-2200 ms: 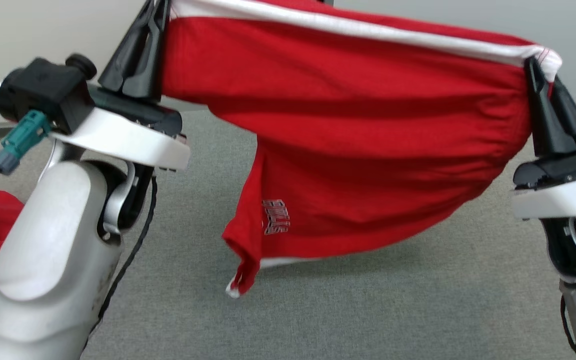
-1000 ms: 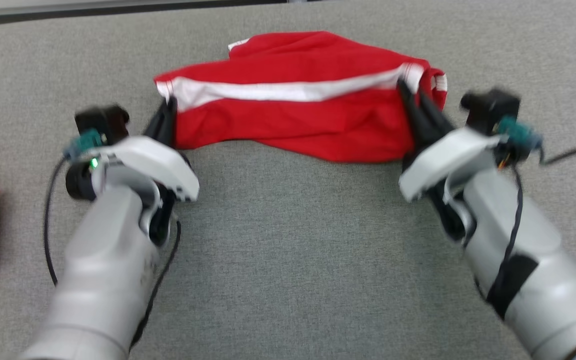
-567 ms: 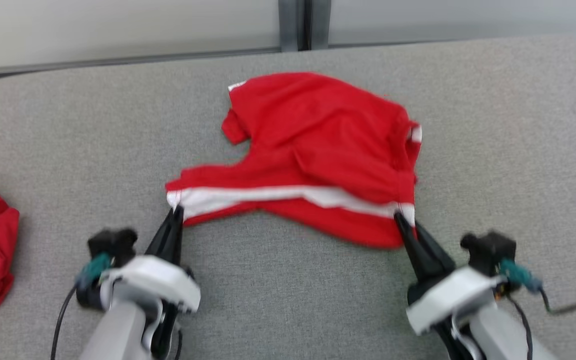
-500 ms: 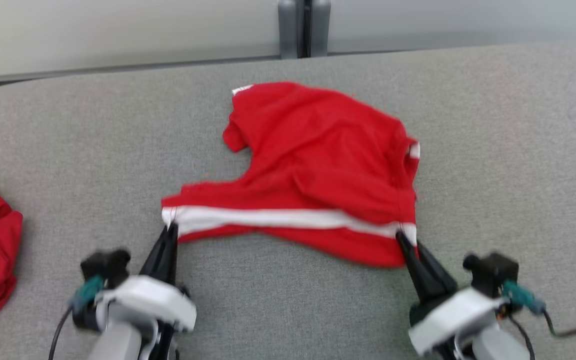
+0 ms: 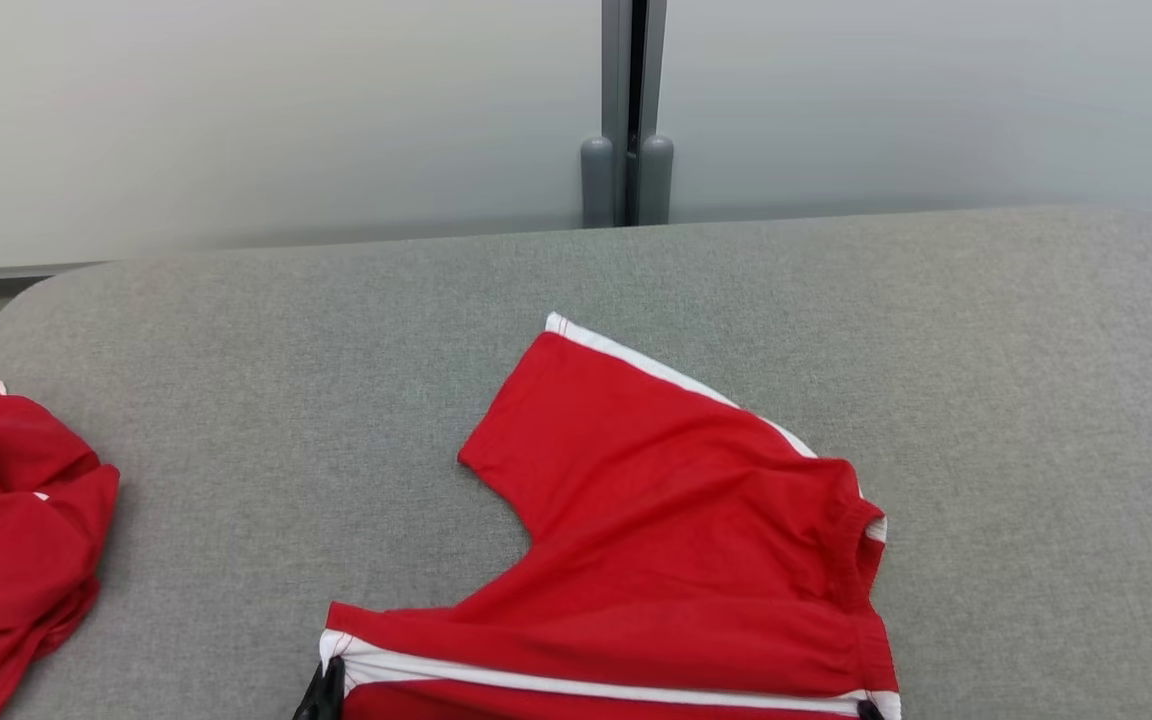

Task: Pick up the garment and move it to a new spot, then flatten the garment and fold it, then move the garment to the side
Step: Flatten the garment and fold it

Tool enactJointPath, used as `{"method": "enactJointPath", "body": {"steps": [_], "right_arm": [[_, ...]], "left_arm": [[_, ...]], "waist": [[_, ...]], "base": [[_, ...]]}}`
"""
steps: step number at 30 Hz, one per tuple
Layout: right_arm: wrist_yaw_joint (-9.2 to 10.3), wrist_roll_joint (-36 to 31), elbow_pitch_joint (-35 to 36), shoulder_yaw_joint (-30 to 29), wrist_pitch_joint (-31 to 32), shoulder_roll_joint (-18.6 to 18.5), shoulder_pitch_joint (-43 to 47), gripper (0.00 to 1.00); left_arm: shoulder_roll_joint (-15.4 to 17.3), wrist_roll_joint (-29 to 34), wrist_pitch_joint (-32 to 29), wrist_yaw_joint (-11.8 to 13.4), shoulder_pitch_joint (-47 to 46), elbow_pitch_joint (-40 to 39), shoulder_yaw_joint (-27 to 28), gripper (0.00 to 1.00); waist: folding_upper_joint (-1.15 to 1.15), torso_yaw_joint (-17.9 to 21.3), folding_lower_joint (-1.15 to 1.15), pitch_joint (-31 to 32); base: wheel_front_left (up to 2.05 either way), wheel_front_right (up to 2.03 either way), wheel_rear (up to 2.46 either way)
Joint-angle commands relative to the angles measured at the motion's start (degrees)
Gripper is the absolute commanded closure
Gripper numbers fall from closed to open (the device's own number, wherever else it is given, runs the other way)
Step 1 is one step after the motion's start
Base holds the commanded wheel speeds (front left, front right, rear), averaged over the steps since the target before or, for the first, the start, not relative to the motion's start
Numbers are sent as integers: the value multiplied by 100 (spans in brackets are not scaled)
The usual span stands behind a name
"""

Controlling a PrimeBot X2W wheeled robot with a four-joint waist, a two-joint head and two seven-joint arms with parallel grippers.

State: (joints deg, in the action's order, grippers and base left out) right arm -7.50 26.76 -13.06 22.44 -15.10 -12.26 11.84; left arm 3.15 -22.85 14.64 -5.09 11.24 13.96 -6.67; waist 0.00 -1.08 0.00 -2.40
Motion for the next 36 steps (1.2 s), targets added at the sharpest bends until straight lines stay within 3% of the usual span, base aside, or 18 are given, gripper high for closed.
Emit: {"method": "enactJointPath", "body": {"steps": [1, 9, 17, 27, 36], "right_arm": [[3, -55, 69, -62, -3, -26, 74, 100], [2, -178, 359, -244, 163, 138, 412, 100], [2, -28, 424, -503, 387, 327, -313, 100], [2, 83, 57, -854, 266, 507, -1785, 100], [2, 349, -653, -771, 158, 666, -2675, 100]], "left_arm": [[61, 20, -15, 46, 48, -100, 32, 100], [174, 27, -453, 146, 259, -874, -61, 100], [342, 87, -784, -35, -994, -599, -285, 100], [351, 70, -878, -192, -3555, 792, -672, 100], [243, -143, -945, -245, -5262, 2788, -1098, 100]], "waist": [[0, -59, 0, 127], [0, -32, 0, 255], [0, 145, 0, -261], [0, 520, 0, -1367], [0, 736, 0, -1890]], "base": [[0, 0, 0], [0, 0, 0], [0, 0, 0], [0, 0, 0], [0, 0, 0]]}}
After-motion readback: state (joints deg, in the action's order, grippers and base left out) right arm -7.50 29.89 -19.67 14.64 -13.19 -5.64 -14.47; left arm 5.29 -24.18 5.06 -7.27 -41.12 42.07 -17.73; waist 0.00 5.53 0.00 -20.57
